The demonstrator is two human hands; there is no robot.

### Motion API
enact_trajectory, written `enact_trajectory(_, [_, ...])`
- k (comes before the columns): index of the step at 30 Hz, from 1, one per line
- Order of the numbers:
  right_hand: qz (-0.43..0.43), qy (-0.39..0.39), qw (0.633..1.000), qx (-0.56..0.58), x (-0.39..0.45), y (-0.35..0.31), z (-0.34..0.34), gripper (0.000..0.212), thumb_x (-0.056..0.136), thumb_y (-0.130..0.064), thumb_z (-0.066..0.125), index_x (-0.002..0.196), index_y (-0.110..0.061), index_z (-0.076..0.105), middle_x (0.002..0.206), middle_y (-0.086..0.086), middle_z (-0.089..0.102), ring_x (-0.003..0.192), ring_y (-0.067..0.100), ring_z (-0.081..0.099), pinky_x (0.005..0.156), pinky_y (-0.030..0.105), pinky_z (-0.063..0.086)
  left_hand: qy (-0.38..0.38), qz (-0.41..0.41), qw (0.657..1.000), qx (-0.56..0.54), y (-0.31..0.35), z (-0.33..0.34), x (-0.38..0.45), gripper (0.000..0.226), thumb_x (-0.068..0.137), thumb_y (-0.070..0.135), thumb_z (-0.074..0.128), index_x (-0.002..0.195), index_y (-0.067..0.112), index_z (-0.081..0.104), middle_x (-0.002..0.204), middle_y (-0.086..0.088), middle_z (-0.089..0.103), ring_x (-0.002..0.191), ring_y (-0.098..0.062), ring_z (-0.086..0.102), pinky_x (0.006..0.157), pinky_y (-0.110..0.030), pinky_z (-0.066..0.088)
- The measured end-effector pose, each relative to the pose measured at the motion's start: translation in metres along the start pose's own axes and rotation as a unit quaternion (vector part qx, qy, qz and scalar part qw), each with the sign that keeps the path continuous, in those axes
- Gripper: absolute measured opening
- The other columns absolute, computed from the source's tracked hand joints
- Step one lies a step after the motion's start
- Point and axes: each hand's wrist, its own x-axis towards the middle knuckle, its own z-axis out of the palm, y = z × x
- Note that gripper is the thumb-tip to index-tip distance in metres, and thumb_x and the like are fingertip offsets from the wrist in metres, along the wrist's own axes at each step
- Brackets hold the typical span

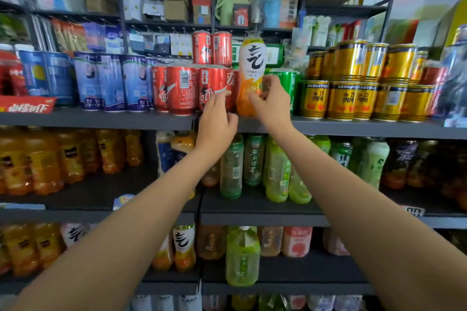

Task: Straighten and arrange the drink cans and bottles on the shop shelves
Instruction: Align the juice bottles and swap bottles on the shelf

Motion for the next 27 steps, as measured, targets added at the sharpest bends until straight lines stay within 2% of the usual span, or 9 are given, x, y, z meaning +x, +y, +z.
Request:
enact_trajectory(5, [0.052, -0.029, 0.997, -0.039, 0.054, -0.014, 0.019, 0.055, 0.085, -0.024, 0.062, 0.127, -0.006, 0.032, 0.126, 0.013, 0.053, 0.106, 0.033, 0.058, 0.086, 0.047, 0.050, -0.115, -0.117, 0.982, -0.091, -0.001, 0.015, 0.057, 0.055, 0.092, 0.003, 0.044, 0.143, 0.012, 0.026, 0.145, -0.009, 0.038, 0.133, -0.022, 0.036, 0.110, -0.033, 0.029])
enact_trajectory(8, [0.065, -0.033, 0.995, -0.070, 0.068, -0.015, 0.032, 0.063, 0.086, -0.026, 0.060, 0.133, -0.002, 0.025, 0.129, 0.018, 0.047, 0.112, 0.037, 0.053, 0.088, 0.045, 0.048, -0.165, -0.133, 0.972, -0.103, -0.014, 0.031, 0.082, 0.066, 0.082, 0.017, 0.049, 0.144, 0.020, 0.026, 0.139, -0.006, 0.044, 0.128, -0.025, 0.041, 0.109, -0.042, 0.034])
enact_trajectory(9, [0.063, -0.028, 0.994, -0.081, 0.070, -0.016, 0.035, 0.069, 0.086, -0.025, 0.061, 0.136, -0.001, 0.021, 0.131, 0.019, 0.044, 0.113, 0.038, 0.052, 0.087, 0.042, 0.047, -0.166, -0.138, 0.970, -0.112, -0.019, 0.037, 0.090, 0.065, 0.083, 0.018, 0.049, 0.144, 0.020, 0.026, 0.138, -0.006, 0.044, 0.127, -0.024, 0.041, 0.107, -0.038, 0.036])
enact_trajectory(12, [0.066, 0.000, 0.993, -0.095, 0.072, -0.022, 0.036, 0.085, 0.084, -0.033, 0.065, 0.144, -0.004, 0.012, 0.138, 0.018, 0.031, 0.113, 0.037, 0.052, 0.084, 0.039, 0.045, -0.149, -0.169, 0.952, -0.207, -0.018, 0.043, 0.099, 0.046, 0.097, 0.013, 0.041, 0.142, 0.016, 0.030, 0.135, -0.002, 0.046, 0.123, -0.018, 0.046, 0.091, -0.016, 0.046])
enact_trajectory(15, [0.075, -0.004, 0.993, -0.087, 0.069, -0.024, 0.029, 0.080, 0.080, -0.041, 0.068, 0.137, -0.005, 0.026, 0.135, 0.015, 0.034, 0.114, 0.034, 0.052, 0.082, 0.038, 0.045, -0.123, -0.184, 0.934, -0.281, -0.010, 0.043, 0.099, 0.043, 0.098, 0.014, 0.043, 0.140, 0.014, 0.034, 0.132, 0.000, 0.049, 0.115, -0.014, 0.052, 0.074, -0.013, 0.049])
enact_trajectory(17, [0.090, 0.009, 0.994, -0.068, 0.064, -0.026, 0.022, 0.071, 0.078, -0.044, 0.070, 0.126, -0.005, 0.037, 0.130, 0.014, 0.037, 0.109, 0.034, 0.054, 0.076, 0.036, 0.044, -0.080, -0.187, 0.930, -0.306, 0.003, 0.040, 0.095, 0.040, 0.094, 0.011, 0.047, 0.134, 0.008, 0.042, 0.130, -0.009, 0.053, 0.117, -0.022, 0.052, 0.083, -0.026, 0.051])
enact_trajectory(20, [0.060, 0.091, 0.991, -0.074, 0.050, -0.034, 0.011, 0.068, 0.075, -0.046, 0.071, 0.119, -0.006, 0.040, 0.127, 0.012, 0.036, 0.107, 0.033, 0.053, 0.071, 0.034, 0.040, -0.028, -0.121, 0.966, -0.228, 0.018, 0.031, 0.081, 0.040, 0.084, 0.008, 0.059, 0.123, 0.007, 0.051, 0.122, -0.012, 0.057, 0.113, -0.025, 0.055, 0.098, -0.042, 0.046])
enact_trajectory(24, [-0.062, 0.159, 0.984, -0.055, 0.017, -0.057, 0.006, 0.065, 0.069, -0.040, 0.076, 0.115, -0.008, 0.042, 0.124, 0.011, 0.037, 0.116, 0.027, 0.041, 0.077, 0.027, 0.037, 0.007, -0.094, 0.956, -0.279, 0.037, 0.000, 0.052, 0.037, 0.094, 0.002, 0.045, 0.130, 0.001, 0.043, 0.129, -0.015, 0.053, 0.112, -0.021, 0.055, 0.090, -0.022, 0.048])
enact_trajectory(27, [-0.107, 0.143, 0.983, -0.037, -0.005, -0.088, 0.019, 0.066, 0.068, -0.043, 0.074, 0.115, -0.008, 0.044, 0.121, 0.010, 0.045, 0.114, 0.028, 0.039, 0.086, 0.031, 0.034, 0.061, -0.074, 0.945, -0.314, 0.037, -0.039, 0.033, 0.036, 0.092, 0.004, 0.049, 0.128, 0.002, 0.043, 0.120, -0.005, 0.057, 0.100, -0.007, 0.057, 0.086, -0.015, 0.046])
